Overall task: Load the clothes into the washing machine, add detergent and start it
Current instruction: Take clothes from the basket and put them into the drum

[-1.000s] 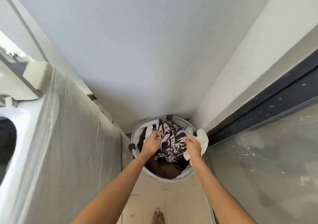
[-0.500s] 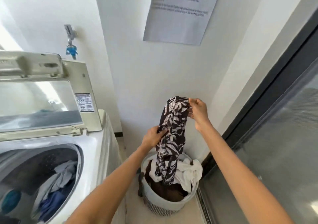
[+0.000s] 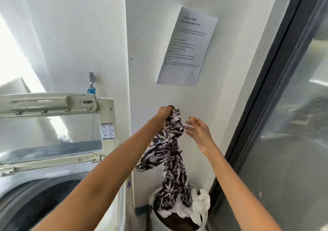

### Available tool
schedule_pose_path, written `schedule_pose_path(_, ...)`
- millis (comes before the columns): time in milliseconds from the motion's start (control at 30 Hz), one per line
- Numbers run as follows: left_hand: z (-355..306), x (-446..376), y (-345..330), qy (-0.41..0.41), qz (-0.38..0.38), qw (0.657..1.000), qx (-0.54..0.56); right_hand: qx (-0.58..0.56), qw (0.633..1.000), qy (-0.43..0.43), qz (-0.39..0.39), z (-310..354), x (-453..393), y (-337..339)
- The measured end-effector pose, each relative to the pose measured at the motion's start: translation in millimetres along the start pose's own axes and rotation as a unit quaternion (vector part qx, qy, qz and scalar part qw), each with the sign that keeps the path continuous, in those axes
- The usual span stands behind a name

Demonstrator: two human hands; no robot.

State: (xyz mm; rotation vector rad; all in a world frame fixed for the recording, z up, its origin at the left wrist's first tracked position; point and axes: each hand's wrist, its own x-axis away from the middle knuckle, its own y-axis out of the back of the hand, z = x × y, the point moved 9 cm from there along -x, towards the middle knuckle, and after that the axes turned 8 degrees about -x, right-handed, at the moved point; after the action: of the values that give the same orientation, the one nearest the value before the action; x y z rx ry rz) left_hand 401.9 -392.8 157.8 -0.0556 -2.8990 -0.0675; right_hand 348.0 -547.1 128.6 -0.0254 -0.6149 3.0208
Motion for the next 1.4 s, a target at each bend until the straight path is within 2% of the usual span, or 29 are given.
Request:
schedule_pose_path(100, 6, 3, -16, 0.042, 0.028, 0.997, 0.064, 0.123, 0.99, 0.035, 0.064, 5, 16, -29)
schedule_pose_path(167, -1, 11, -22, 0.047, 0.059, 0.994, 0.085, 0.202, 0.976, 0.071, 0.032, 9, 16, -26)
schedule_pose_path(233, -15, 22, -27, 0.027, 0.109, 0.993, 0.035, 0.202, 0.974, 0.098, -0.024, 22, 13, -19)
schedule_pose_path(300, -32, 31, -25, -0.03, 0.129, 0.989, -0.063, 0.197, 0.973, 0.115, -0.041, 38, 11, -23)
schedule_pose_path(367, -50, 34, -19, -0.122, 0.099, 0.972, -0.177, 0.242, 0.962, 0.125, -0.004, 52, 4, -37)
schedule_pose_path(433, -69, 37, -3, -0.209, 0.001, 0.934, -0.29, 0.313, 0.943, 0.098, 0.062, 58, -4, -56)
schedule_pose_path(500, -84, 43, 19, -0.271, -0.082, 0.901, -0.329, 0.38, 0.915, 0.068, 0.117, 61, -10, -71)
schedule_pose_path(533, -89, 48, 25, -0.296, -0.077, 0.896, -0.322, 0.402, 0.904, 0.062, 0.133, 66, -10, -78)
schedule_pose_path(567, -92, 51, 26, -0.313, -0.034, 0.896, -0.313, 0.421, 0.893, 0.07, 0.142, 74, -10, -84)
schedule_pose_path(633, -88, 58, 18, -0.31, 0.091, 0.891, -0.32, 0.453, 0.874, 0.092, 0.154, 92, -9, -97)
schedule_pose_path(700, -83, 60, 14, -0.286, 0.167, 0.871, -0.362, 0.46, 0.866, 0.105, 0.166, 107, -10, -108)
schedule_pose_path(733, -84, 56, 17, -0.281, 0.168, 0.863, -0.386, 0.463, 0.862, 0.114, 0.171, 115, -10, -113)
schedule_pose_path(767, -89, 49, 22, -0.29, 0.143, 0.851, -0.413, 0.475, 0.855, 0.122, 0.169, 121, -12, -114)
schedule_pose_path(833, -108, 44, 41, -0.323, 0.045, 0.833, -0.446, 0.491, 0.847, 0.131, 0.16, 129, -19, -108)
schedule_pose_path(867, -119, 46, 49, -0.339, 0.015, 0.84, -0.423, 0.496, 0.844, 0.13, 0.158, 130, -21, -103)
schedule_pose_path(933, -138, 58, 59, -0.37, 0.012, 0.864, -0.34, 0.518, 0.83, 0.12, 0.171, 123, -20, -92)
schedule_pose_path(1000, -148, 62, 60, -0.37, 0.035, 0.876, -0.307, 0.526, 0.821, 0.112, 0.189, 112, -14, -88)
schedule_pose_path(1133, -113, 66, 20, -0.286, 0.168, 0.866, -0.374, 0.457, 0.855, 0.149, 0.195, 110, -6, -99)
schedule_pose_path(1200, -97, 62, 4, -0.28, 0.186, 0.863, -0.378, 0.446, 0.857, 0.169, 0.196, 116, -7, -106)
schedule_pose_path(1333, -99, 51, -1, -0.312, 0.113, 0.849, -0.411, 0.453, 0.845, 0.19, 0.21, 128, -2, -110)
schedule_pose_path(1400, -108, 51, 7, -0.338, 0.047, 0.828, -0.444, 0.433, 0.859, 0.17, 0.214, 126, -2, -101)
